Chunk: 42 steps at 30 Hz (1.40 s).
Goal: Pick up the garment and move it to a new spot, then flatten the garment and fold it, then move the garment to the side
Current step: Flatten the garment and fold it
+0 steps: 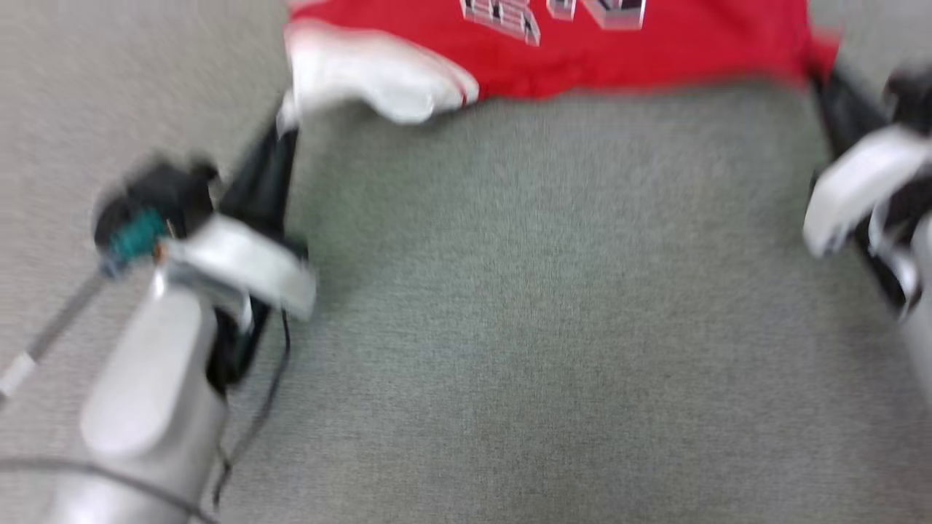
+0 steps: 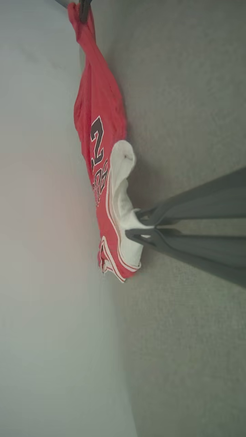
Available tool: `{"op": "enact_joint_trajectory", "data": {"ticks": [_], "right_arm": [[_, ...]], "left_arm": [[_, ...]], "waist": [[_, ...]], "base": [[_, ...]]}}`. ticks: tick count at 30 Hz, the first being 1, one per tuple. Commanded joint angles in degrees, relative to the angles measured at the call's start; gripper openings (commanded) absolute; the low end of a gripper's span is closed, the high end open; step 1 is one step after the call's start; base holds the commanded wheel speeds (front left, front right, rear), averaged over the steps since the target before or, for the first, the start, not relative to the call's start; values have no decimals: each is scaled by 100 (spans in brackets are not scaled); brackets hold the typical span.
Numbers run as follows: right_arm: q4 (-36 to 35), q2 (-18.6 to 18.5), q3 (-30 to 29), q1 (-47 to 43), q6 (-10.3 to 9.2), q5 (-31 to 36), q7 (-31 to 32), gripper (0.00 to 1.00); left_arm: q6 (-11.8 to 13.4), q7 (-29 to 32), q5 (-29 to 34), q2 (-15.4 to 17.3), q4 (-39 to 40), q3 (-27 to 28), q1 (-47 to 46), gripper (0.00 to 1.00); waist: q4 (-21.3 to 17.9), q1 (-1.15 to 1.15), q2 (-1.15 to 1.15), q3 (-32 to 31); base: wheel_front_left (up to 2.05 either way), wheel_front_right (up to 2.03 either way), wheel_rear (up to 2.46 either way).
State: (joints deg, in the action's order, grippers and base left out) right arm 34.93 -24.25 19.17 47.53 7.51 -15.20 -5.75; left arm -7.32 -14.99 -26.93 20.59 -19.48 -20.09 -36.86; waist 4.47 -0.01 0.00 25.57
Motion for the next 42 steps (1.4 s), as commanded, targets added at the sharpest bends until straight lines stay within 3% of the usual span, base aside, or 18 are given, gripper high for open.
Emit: {"op": "enact_joint_trajectory", "data": {"ticks": [1, 8, 17, 28, 32, 38, 42], "right_arm": [[-4, -86, 29, -351, -5, -212, 15, 0], [-215, -197, 296, -1386, -4, -1065, 13, 0], [-645, -511, 529, -2494, -4, -1937, 396, 0], [-1631, -1080, 239, -4150, -4, -2664, 1205, 0], [-2027, -1177, -63, -4683, -4, -2774, 1487, 0], [-2719, -1206, -407, -5403, -4, -2904, 2031, 0], [-3090, -1145, -688, -5633, -3, -2871, 2211, 0]], "left_arm": [[-4, -27, 11, 43, -12, -62, 416, 0], [1, -23, -216, 357, 71, -165, 1764, 0], [154, 151, -418, 666, 844, -189, 3052, 0], [197, 890, -857, 1245, 2180, -410, 4747, 0], [289, 1069, -1098, 1364, 2523, -377, 5233, 0], [207, 1410, -1362, 1663, 2944, -471, 5653, 0], [235, 1257, -1386, 1678, 3145, -347, 5586, 0]], "waist": [[78, 1, 0, -626], [51, 1, 0, -1307], [75, 1, 0, -1855], [-11, 1, 0, -2419], [-59, 1, 0, -2505], [-106, 1, 0, -2502], [-136, 1, 0, -2403]], "base": [[0, 0, 0], [0, 0, 0], [0, 0, 0], [0, 0, 0], [0, 0, 0], [0, 0, 0], [0, 0, 0]]}}
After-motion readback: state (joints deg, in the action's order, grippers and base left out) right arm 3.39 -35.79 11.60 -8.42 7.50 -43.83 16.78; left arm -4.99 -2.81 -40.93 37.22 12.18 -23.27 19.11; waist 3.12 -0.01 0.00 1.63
